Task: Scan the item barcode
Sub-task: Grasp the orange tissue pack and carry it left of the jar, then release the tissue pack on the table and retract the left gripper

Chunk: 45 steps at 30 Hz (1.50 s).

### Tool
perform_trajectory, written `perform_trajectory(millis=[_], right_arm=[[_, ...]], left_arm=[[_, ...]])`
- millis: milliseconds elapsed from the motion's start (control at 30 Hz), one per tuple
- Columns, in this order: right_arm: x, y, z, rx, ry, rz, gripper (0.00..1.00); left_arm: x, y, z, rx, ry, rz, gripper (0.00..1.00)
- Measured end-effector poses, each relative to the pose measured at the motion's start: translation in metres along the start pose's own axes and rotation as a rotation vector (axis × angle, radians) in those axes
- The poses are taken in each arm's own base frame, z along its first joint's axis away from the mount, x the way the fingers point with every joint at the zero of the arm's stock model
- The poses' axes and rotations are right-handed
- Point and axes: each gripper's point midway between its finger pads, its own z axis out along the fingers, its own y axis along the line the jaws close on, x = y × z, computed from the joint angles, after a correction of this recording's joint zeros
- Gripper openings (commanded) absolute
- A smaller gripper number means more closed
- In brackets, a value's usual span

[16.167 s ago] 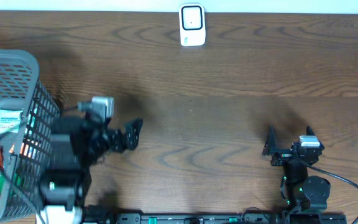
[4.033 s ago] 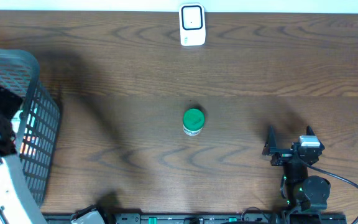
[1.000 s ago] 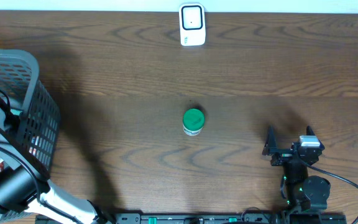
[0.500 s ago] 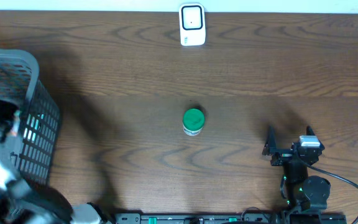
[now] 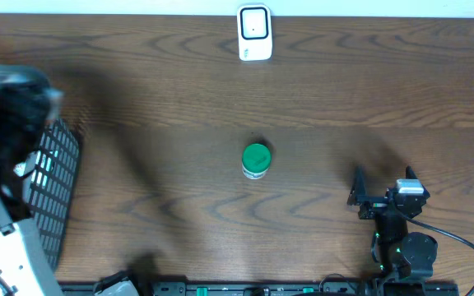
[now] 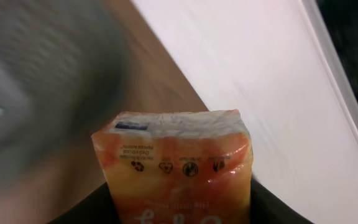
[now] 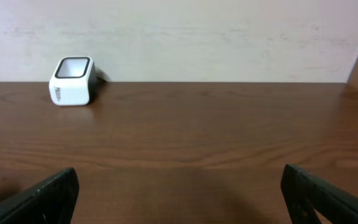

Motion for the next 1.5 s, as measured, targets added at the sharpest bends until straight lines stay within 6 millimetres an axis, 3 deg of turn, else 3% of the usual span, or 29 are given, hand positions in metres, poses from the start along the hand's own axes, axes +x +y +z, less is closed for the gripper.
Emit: perform_trajectory(millis=[133, 200, 300, 433, 667, 767, 1000, 1067, 1100, 1133, 1233, 1333, 1400, 1500], right_arm=[[0.0, 0.0, 0.0, 0.0, 0.0, 0.0, 0.99], [0.0, 0.0, 0.0, 0.0, 0.0, 0.0, 0.99], [0.0, 0.0, 0.0, 0.0, 0.0, 0.0, 0.99], [0.0, 0.0, 0.0, 0.0, 0.0, 0.0, 0.99], [0.0, 0.0, 0.0, 0.0, 0.0, 0.0, 0.99], [0.0, 0.0, 0.0, 0.0, 0.0, 0.0, 0.99], [0.0, 0.0, 0.0, 0.0, 0.0, 0.0, 0.99], [0.0, 0.0, 0.0, 0.0, 0.0, 0.0, 0.99], [0.0, 0.0, 0.0, 0.0, 0.0, 0.0, 0.99], [0.0, 0.0, 0.0, 0.0, 0.0, 0.0, 0.99], [0.0, 0.0, 0.0, 0.0, 0.0, 0.0, 0.99], [0.0, 0.0, 0.0, 0.0, 0.0, 0.0, 0.99], [0.0, 0.0, 0.0, 0.0, 0.0, 0.0, 0.99], [0.0, 0.0, 0.0, 0.0, 0.001, 0.0, 0.99]], left_arm=[[0.057, -0.047, 0.013, 0.101, 0.159, 0.106, 0.56], [0.086, -0.062, 0.023, 0.106, 0.227, 0.145, 0.56], [0.117, -0.067, 0.04, 0.054, 0.281, 0.149, 0.56], [0.166, -0.045, 0.073, -0.149, 0.366, 0.05, 0.56], [0.244, 0.024, 0.135, -0.559, 0.408, -0.166, 0.55], [0.272, 0.05, 0.151, -0.698, 0.401, -0.244, 0.54], [0.333, 0.085, 0.173, -0.907, 0.353, -0.382, 0.54], [0.345, 0.091, 0.18, -0.932, 0.347, -0.387, 0.69], [0.35, 0.096, 0.181, -0.949, 0.344, -0.386, 0.91], [0.354, 0.099, 0.182, -0.962, 0.344, -0.382, 0.96], [0.357, 0.103, 0.186, -0.961, 0.349, -0.338, 0.98], [0.348, 0.098, 0.185, -0.927, 0.358, -0.298, 0.98], [0.334, 0.086, 0.184, -0.868, 0.366, -0.244, 0.98], [0.291, 0.042, 0.176, -0.693, 0.349, -0.151, 0.98]])
